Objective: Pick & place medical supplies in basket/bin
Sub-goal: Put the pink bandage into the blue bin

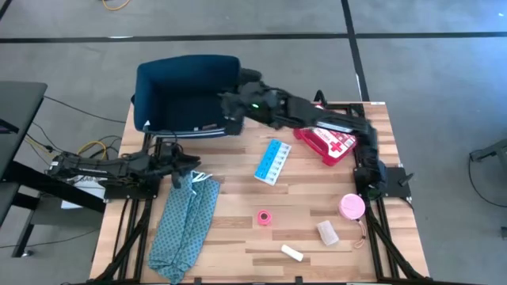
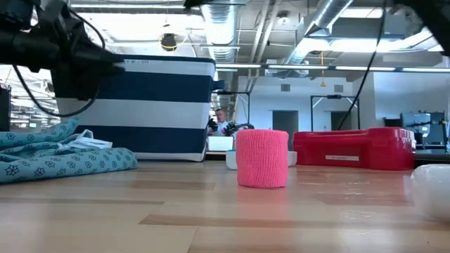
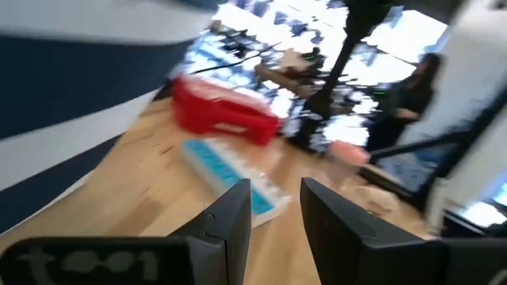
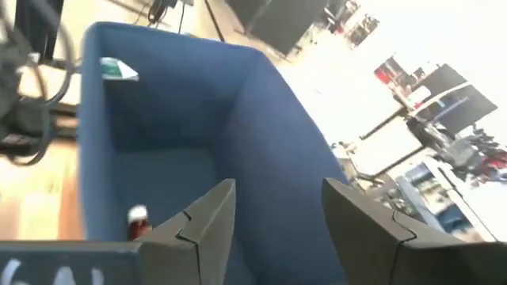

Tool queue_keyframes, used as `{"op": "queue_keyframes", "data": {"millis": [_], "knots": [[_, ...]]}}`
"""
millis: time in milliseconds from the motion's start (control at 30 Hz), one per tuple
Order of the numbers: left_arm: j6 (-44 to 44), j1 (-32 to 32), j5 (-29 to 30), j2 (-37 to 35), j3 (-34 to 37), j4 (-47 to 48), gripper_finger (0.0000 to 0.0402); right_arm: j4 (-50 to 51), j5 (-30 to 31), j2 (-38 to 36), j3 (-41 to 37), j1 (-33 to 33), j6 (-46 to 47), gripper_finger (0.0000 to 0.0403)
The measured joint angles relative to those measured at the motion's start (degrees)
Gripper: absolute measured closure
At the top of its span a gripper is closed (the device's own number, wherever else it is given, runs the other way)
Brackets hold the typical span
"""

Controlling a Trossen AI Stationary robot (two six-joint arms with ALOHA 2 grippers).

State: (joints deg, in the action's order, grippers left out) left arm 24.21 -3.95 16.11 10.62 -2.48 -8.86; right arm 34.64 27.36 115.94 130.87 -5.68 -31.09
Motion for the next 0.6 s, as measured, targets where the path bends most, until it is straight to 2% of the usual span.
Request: {"op": "queue_keyframes", "data": {"millis": [200, 433, 500, 600], "knots": [[-5.93, -3.07, -10.74, 0.1, 0.0, -11.34, 0.0301, 20.6, 5.05, -9.64, 0.0, 6.64, 11.16, 0.0236], [-11.54, -8.32, -17.45, 2.6, -0.17, -25.74, 0.0301, 48.88, 3.84, -16.44, -0.42, 12.02, 35.98, 0.025], [-13.01, -9.53, -18.57, 4.39, -2.11, -27.1, 0.0301, 55.1, 3.81, -17.4, -1.81, 13.33, 42.15, 0.0253], [-16.11, -11.18, -18.18, 8.9, -6.41, -24.92, 0.0301, 54.04, 3.67, -19.18, -6.11, 15.13, 46.45, 0.0258]]}}
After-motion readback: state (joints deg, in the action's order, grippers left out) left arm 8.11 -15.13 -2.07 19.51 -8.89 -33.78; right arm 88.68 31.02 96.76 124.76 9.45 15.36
